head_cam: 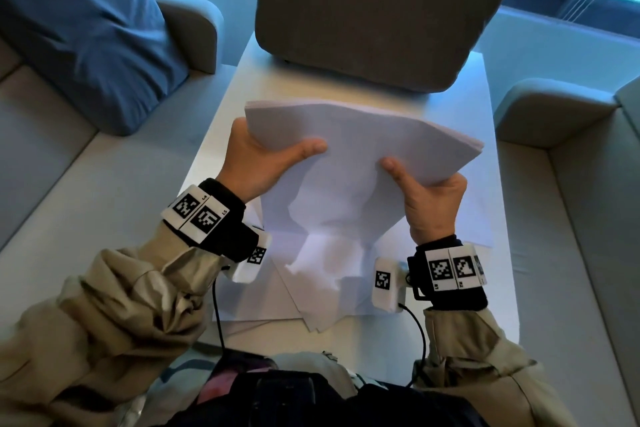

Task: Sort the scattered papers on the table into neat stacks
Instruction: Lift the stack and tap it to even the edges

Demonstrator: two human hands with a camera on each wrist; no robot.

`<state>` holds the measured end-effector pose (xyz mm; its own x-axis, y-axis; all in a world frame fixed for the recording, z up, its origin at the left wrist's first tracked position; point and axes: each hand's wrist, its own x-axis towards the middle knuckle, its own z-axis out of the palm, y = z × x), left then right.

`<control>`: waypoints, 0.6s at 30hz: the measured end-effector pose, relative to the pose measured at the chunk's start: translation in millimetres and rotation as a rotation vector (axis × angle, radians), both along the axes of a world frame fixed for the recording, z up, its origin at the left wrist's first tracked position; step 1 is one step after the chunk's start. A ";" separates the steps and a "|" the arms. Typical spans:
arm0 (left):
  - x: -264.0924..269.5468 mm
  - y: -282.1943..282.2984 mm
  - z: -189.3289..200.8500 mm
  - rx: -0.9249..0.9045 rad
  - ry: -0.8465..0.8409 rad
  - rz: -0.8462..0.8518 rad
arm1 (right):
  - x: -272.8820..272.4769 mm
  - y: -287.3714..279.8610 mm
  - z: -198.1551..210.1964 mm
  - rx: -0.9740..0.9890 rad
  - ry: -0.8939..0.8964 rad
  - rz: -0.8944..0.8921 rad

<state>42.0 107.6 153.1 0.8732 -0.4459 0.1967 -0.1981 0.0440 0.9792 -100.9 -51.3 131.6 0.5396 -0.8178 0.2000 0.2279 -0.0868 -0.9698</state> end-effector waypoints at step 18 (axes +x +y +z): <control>1.7 -4.1 -116.3 0.307 0.226 -0.041 | -4.0 -7.3 -126.3 0.220 0.613 0.184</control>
